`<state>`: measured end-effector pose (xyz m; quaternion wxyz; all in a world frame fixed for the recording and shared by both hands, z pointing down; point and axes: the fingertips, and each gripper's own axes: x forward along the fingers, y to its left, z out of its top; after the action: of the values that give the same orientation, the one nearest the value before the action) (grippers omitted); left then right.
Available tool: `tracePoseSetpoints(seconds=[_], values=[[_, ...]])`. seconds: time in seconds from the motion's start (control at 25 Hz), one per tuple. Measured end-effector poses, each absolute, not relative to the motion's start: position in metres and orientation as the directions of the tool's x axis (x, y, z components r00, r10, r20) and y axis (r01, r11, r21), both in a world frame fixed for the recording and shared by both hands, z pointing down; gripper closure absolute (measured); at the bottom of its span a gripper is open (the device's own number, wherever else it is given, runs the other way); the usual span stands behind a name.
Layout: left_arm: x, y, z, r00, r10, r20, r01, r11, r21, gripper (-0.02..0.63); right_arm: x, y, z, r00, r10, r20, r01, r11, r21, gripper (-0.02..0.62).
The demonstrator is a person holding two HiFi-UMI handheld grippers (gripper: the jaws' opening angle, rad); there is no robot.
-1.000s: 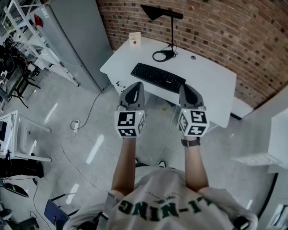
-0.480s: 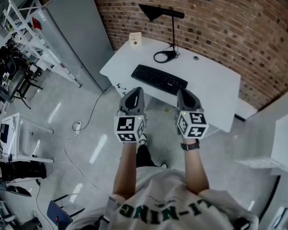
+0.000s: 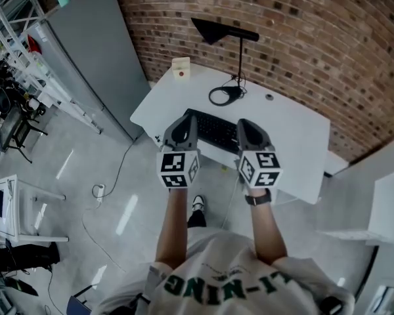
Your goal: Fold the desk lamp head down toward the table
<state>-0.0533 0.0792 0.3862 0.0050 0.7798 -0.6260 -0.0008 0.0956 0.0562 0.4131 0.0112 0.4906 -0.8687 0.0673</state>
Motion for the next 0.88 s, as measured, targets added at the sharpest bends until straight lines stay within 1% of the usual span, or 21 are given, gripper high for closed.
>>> tracePoseSetpoints(seconds=[0.16, 0.52, 0.88], values=[[-0.080, 0.028, 0.372, 0.242, -0.970, -0.004, -0.970, -0.242, 0.012, 0.604, 0.072, 0.009, 0.399, -0.495, -0.865, 0.082, -0.868, 0.487, -0.094, 0.591], [-0.130, -0.066, 0.373, 0.312, -0.950, 0.012, -0.950, -0.311, 0.040, 0.604, 0.028, -0.086, 0.398, -0.439, -0.892, 0.105, -0.898, 0.431, -0.092, 0.591], [-0.151, -0.123, 0.384, 0.360, -0.932, 0.033, -0.931, -0.357, 0.072, 0.604, 0.006, -0.134, 0.397, -0.405, -0.906, 0.125, -0.914, 0.400, -0.061, 0.591]])
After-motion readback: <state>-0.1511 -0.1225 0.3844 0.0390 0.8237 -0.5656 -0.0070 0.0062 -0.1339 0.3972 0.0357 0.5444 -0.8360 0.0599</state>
